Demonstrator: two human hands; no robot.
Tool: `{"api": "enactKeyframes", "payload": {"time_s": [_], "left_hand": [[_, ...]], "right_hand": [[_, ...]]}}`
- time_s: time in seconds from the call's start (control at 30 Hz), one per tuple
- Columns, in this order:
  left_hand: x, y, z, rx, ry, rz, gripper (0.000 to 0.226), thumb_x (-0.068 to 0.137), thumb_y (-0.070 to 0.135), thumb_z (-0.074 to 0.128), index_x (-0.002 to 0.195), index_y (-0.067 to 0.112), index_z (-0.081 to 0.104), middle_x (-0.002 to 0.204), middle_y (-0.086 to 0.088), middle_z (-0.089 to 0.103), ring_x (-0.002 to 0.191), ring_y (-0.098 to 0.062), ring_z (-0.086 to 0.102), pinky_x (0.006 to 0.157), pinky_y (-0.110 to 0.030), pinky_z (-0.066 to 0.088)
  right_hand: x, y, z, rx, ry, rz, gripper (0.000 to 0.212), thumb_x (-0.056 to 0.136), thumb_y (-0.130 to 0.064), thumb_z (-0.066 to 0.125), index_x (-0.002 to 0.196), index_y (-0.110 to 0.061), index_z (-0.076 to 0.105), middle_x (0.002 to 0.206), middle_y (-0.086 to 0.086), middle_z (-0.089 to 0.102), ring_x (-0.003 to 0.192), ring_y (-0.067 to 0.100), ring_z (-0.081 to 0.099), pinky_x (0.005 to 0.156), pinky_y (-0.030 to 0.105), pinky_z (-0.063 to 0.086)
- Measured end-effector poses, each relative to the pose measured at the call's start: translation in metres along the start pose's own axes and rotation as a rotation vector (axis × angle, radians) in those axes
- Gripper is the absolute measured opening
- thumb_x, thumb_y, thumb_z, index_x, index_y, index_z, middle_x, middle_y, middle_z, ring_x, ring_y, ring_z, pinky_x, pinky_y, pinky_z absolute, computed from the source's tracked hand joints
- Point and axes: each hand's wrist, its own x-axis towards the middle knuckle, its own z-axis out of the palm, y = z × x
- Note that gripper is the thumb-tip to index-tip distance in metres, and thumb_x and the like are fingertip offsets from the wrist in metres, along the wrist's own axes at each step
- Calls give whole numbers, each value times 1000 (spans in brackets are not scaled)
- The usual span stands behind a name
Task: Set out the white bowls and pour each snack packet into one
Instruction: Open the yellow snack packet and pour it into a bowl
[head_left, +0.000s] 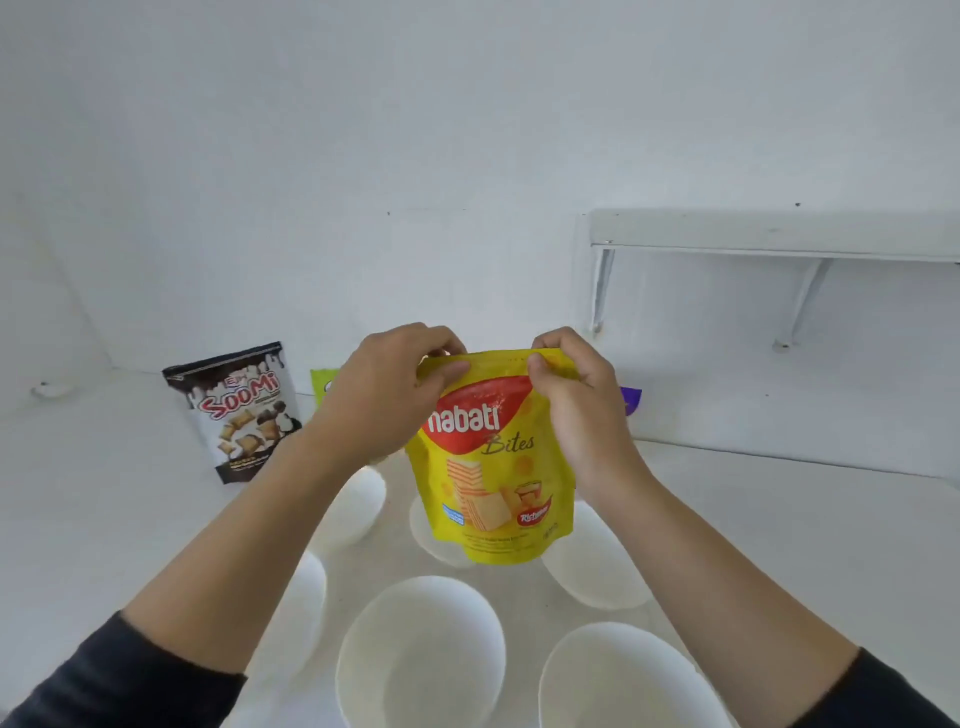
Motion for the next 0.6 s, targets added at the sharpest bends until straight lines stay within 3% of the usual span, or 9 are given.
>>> {"api": "enactKeyframes", "payload": {"time_s": [0.1,0.27,0.43,0.5,0.6], "left_hand": [[-27,-45,-42,22,11,-73,7,99,30,63,96,29,69,91,10,67,71,-2,57,69,-28,41],[-63,-118,-104,71,40,-211,10,100,31,61,91,34,65,87,14,66,67,1,57,62,-16,39],[-89,-201,-159,116,57,-354,6,96,32,67,92,34,70,92,11,69,66,-3,55,61,-21,40],[-95,-231,-176,145,63,-387,9,93,33,71,95,28,77,93,10,71,73,-4,56,65,-21,44],[-103,-274,-192,176,47,-393,13,93,35,71,97,25,79,86,15,67,92,-13,57,84,-37,53]], "right_hand": [[-3,-6,56,54,-116,-6,12,98,-17,58,87,-22,59,78,3,55,75,18,52,68,35,41],[-4,-13,163,127,-296,43,9,93,-20,57,84,-21,58,75,8,50,71,20,47,68,36,37],[-5,-7,272,147,-389,125,18,94,-17,59,77,-22,59,76,5,55,72,19,50,69,36,38],[-6,0,309,139,-398,157,18,95,-15,60,78,-22,60,78,3,57,74,19,52,69,34,39],[-6,13,353,134,-416,195,21,96,-14,60,78,-25,60,82,0,61,78,18,56,70,32,42]]}}
